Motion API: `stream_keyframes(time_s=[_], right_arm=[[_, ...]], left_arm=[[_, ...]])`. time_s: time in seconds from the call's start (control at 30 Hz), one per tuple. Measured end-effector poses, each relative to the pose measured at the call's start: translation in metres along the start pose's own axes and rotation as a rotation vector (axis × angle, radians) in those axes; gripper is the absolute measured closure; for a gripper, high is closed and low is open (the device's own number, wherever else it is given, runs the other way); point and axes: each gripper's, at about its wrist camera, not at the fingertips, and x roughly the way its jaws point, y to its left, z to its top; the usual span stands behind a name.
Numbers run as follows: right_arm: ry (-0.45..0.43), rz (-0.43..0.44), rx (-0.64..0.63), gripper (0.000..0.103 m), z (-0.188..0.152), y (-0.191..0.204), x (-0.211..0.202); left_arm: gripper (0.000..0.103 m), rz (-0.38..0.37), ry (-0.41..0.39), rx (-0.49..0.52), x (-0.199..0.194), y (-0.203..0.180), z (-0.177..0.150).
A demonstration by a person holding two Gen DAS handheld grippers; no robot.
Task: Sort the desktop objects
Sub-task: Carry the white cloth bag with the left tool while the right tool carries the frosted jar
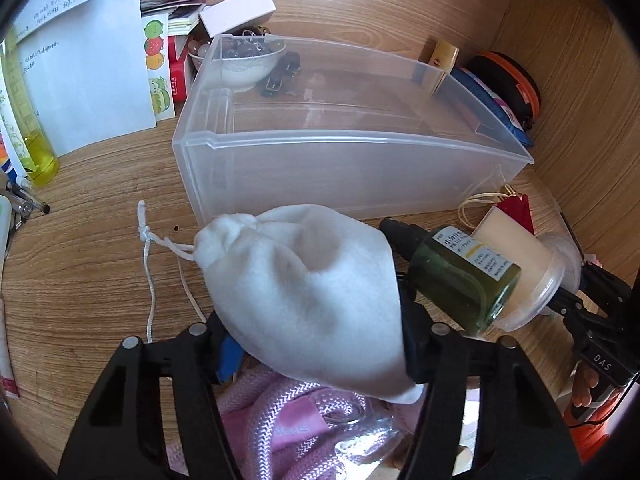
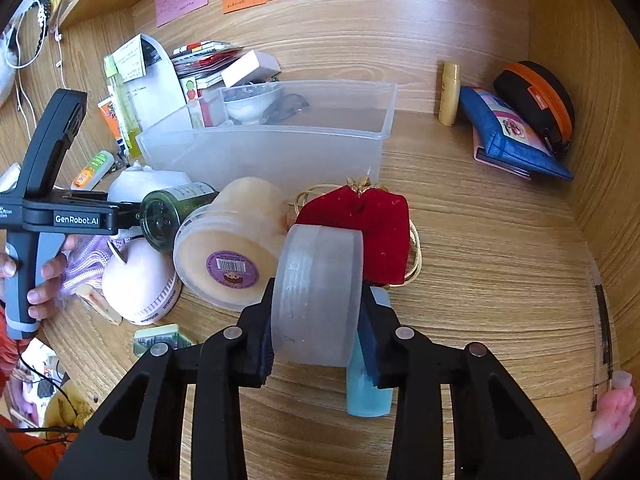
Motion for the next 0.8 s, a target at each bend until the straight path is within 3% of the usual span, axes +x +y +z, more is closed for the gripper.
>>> stream_keyframes(time_s=[0.2, 0.8], right_arm=[[-0.041, -0.015, -0.009, 0.076, 0.006, -0.002, -0.013], [-0.148, 0.042, -0.032, 0.076, 0.056, 0.003, -0.036]], left_arm=[[0.059, 0.051, -0.082, 0.037, -0.013, -0.01, -0.008], [0.06, 0.091, -0.29, 0.046, -0.084, -0.012, -0.012]])
